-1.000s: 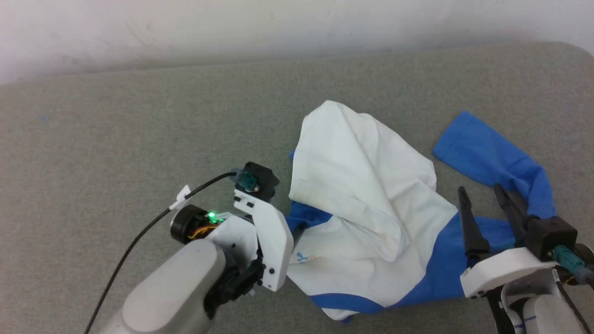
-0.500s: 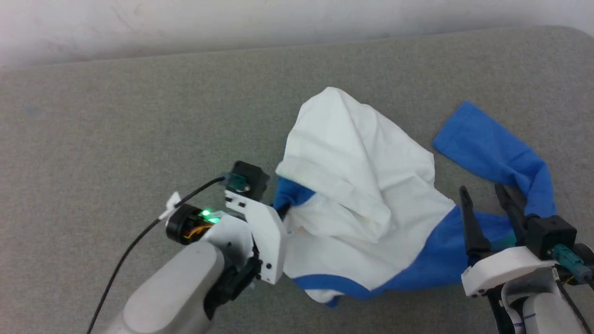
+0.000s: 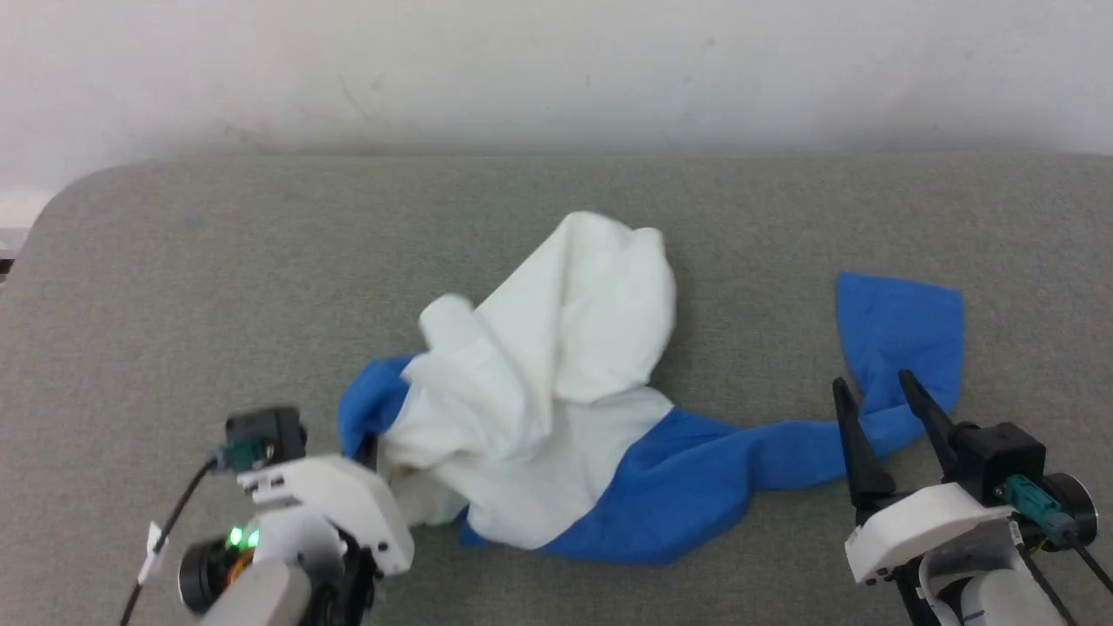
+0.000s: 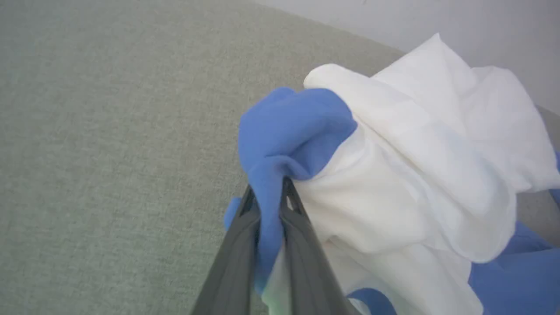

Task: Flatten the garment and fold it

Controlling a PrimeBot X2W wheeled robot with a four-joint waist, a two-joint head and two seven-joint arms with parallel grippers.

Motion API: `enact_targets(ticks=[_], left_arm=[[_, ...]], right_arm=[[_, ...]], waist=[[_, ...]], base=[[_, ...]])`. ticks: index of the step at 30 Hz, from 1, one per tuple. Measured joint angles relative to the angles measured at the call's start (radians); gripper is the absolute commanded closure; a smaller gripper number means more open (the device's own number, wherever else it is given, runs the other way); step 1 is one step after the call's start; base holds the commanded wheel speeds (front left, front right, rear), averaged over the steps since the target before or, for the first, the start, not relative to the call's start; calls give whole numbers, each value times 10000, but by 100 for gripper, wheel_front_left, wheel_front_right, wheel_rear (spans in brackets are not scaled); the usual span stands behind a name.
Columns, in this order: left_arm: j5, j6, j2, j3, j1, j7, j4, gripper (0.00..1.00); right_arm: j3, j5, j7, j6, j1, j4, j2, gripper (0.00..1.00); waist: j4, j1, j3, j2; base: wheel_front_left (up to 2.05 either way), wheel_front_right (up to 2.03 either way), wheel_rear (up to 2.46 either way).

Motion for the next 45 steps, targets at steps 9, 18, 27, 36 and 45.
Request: enact_targets(ticks=[9, 18, 27, 36, 45], left_arm=[[-54, -397, -612, 13, 712, -1473, 683, 0], [1737, -1091, -98, 215, 228, -4433, 382, 0], [3509, -1273, -387, 500, 581, -4629, -263, 0], [4075, -1891, -1116, 1099, 941, -4629, -123, 0], [4215, -2360, -1440, 1630, 1123, -4631, 293, 0]], right_arm=[[245, 35, 286, 0, 172, -81, -100, 0], [1730, 1574, 3829, 0, 729, -746, -886, 0], [2015, 2207, 6901, -2, 455, -907, -1358, 0], [2207, 1651, 7426, 4, -339, 529, -1473, 100], [497, 1417, 7177, 6, -260, 224, -2006, 100]], waist=[[392, 1, -181, 0], [654, 1, -537, 0], [1256, 2, -528, 0], [1779, 1, -207, 0], [1443, 3, -243, 0]], base=[[0, 0, 0], [0, 0, 0], [0, 0, 0], [0, 0, 0], [0, 0, 0]])
